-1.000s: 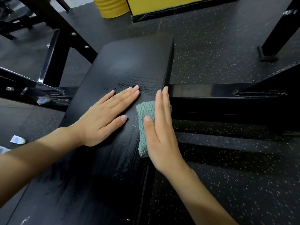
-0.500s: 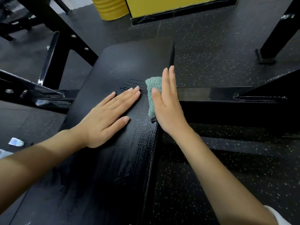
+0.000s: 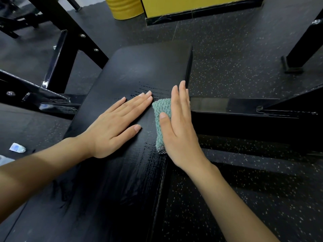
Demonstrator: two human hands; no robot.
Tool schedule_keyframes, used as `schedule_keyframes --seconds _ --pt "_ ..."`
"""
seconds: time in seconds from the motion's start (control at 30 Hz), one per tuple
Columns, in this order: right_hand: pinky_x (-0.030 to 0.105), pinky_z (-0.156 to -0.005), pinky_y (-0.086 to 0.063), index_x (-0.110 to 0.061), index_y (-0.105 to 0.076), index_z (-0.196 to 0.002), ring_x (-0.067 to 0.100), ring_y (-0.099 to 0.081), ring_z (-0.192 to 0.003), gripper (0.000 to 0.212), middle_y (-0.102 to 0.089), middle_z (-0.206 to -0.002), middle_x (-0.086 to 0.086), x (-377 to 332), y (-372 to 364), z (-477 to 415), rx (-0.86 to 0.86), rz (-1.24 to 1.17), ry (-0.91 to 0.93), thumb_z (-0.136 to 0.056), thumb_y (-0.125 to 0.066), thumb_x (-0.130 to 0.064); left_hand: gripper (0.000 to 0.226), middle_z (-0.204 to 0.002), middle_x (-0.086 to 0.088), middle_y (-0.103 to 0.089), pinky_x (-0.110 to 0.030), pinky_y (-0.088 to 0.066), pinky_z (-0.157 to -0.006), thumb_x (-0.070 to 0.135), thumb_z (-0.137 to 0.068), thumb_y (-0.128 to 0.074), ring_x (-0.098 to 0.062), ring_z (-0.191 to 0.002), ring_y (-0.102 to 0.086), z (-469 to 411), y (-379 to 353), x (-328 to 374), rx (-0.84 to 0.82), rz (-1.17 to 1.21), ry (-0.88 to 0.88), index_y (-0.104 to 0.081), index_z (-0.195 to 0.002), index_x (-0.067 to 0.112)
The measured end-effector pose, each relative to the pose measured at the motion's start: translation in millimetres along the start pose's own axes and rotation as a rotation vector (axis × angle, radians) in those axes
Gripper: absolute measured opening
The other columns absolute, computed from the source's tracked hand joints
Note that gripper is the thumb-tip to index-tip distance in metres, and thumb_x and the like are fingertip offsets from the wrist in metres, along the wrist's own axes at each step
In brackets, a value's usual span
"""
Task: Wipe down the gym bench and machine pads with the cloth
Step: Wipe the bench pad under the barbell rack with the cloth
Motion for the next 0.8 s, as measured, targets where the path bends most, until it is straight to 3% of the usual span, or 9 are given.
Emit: schedule_keyframes --seconds 0.2,0.37,0.6,0.8 --pt "0.028 -0.12 0.014 -0.009 0.001 -0.157 0.011 0.02 -0.149 0.063 0.018 -0.164 0.002 9.9 11.6 -34.4 0.01 0.097 -0.004 -0.103 -0.028 -0.024 0.06 -0.166 0.007 -0.008 -0.045 -0.008 -0.123 0.038 -0.103 -0.024 -0.011 -0.153 -0.008 -1.1 -0.2 -1.2 0.001 0.006 0.008 -0.012 -0.158 0.018" --pt "0.029 -0.116 0.017 -0.007 -0.001 -0.157 0.015 0.017 -0.151 0.06 0.015 -0.165 0.005 17.0 22.2 -68.0 -0.004 0.247 -0.063 -0.107 -0.03 -0.022 0.06 -0.166 0.008 -0.008 -0.045 -0.007 -0.123 0.036 -0.103 -0.024 -0.011 -0.153 -0.008 -1.6 0.6 -1.7 -0.001 -0.001 0.005 -0.011 -0.159 0.019" --pt "0.035 -0.123 0.008 -0.007 0.003 -0.156 0.013 0.02 -0.149 0.065 0.021 -0.163 0.003 7.4 18.3 -50.0 -0.014 0.177 -0.048 -0.106 -0.034 -0.025 0.06 -0.166 0.008 -0.007 -0.044 -0.007 -0.122 0.037 -0.103 -0.025 -0.011 -0.153 -0.009 -2.7 0.6 -2.2 0.001 0.001 0.009 -0.011 -0.159 0.019" --pt "0.027 -0.121 0.011 -0.006 0.004 -0.156 0.011 0.026 -0.147 0.067 0.024 -0.162 0.001 -4.7 6.1 -15.2 -0.006 0.152 0.005 -0.104 -0.035 -0.026 0.06 -0.166 0.008 -0.008 -0.043 -0.007 -0.122 0.037 -0.103 -0.024 -0.012 -0.153 -0.01 -3.7 2.0 -2.3 0.013 0.015 0.015 -0.012 -0.159 0.02"
Point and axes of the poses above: each hand's wrist, its own z-axis away from the middle knuckle, its own y-axis out of the back of the hand, x = y × z, the point moved 9 cm from there along -z, towards the middle knuckle
